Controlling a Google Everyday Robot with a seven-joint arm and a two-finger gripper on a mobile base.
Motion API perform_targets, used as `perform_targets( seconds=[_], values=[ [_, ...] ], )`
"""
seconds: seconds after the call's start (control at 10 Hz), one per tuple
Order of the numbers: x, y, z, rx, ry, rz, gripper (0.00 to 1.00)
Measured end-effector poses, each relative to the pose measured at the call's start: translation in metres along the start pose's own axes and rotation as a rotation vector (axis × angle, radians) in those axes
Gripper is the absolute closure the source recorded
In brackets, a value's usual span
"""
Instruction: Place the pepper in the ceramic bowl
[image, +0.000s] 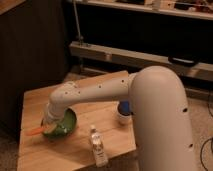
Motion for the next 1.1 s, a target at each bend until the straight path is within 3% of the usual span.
perform_targets(
  seconds=[0.2, 0.3, 0.8, 1.1],
  values=[
    [0.027, 0.002, -0.004, 0.016, 0.017, 0.075, 0.89],
    [0.041, 0.003, -0.005, 0.02, 0.035, 0.108, 0.78],
    [0.051, 0.01, 0.012, 0.004, 0.12, 0.148, 0.26],
    [0.051, 0.012, 0.017, 0.001, 0.134, 0.158, 0.2]
  ],
)
